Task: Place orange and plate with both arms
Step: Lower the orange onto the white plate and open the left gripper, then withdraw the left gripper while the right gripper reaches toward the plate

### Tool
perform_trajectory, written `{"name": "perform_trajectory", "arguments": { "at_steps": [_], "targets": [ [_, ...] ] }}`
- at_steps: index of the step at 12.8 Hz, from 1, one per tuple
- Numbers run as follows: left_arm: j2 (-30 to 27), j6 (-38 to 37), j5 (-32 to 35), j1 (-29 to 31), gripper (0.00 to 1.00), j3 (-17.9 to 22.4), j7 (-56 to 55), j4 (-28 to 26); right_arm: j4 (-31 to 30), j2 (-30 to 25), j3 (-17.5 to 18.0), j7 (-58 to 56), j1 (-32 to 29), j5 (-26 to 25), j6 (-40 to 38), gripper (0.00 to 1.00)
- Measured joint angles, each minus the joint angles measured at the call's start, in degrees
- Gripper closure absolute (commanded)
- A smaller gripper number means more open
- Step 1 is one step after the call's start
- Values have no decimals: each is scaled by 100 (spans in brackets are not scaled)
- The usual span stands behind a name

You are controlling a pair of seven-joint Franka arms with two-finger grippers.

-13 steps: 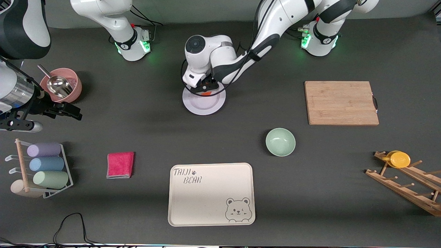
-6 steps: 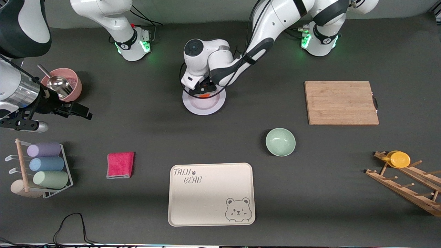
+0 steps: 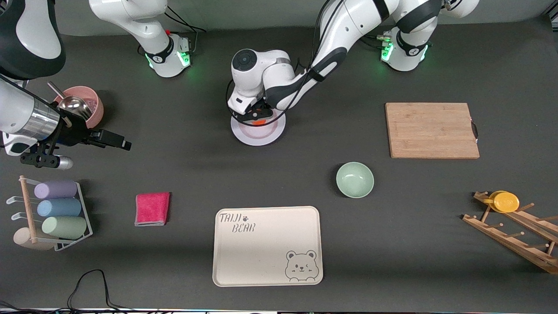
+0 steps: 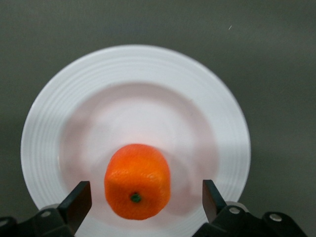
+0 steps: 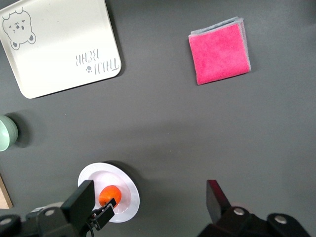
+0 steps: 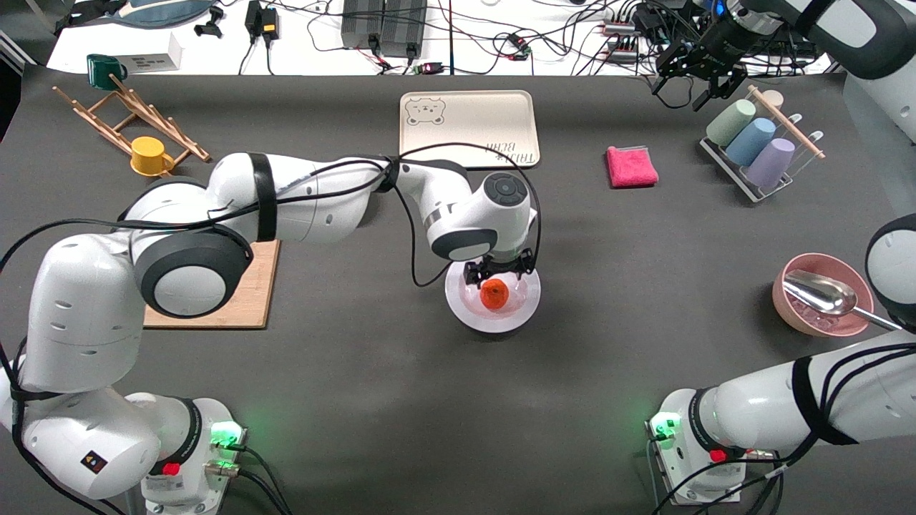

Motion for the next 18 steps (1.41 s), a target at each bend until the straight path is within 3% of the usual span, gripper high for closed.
{"name": "perform_trajectory", "arguments": {
  "at_steps": [3,6,8,10,12,14,16,18],
  "targets": [
    [-259,-610,25,394,0,16,287,227,-109,24,0,0,-4,421,49,0],
    [-1081,-1819,-421,1123,0,131,1507,314,-368,43,-10,-58,-29,719,230,0],
    [-1746,-2350,-1087,1391,0,730,2759,349,-590,42,-104,-534,-50,1271,331,0],
    [-2375,-2746,-1893,1448,0,1820,4261,353,-871,42,-260,-1095,-123,1643,367,0],
    [-2802,-3105,-2151,1516,0,2738,5414,324,-1167,26,-298,-1477,-216,1970,422,0],
    [-3065,-3422,-2185,1590,0,3309,6064,281,-1621,-50,-293,-1964,-220,2452,593,0],
    [-3257,-3783,-2184,2074,0,3410,6574,272,-2181,-170,-281,-2505,-203,2943,855,0],
    [-3424,-3993,-2178,2975,0,3105,7104,226,-2585,-248,-278,-3048,-197,3288,952,0]
  ]
}}
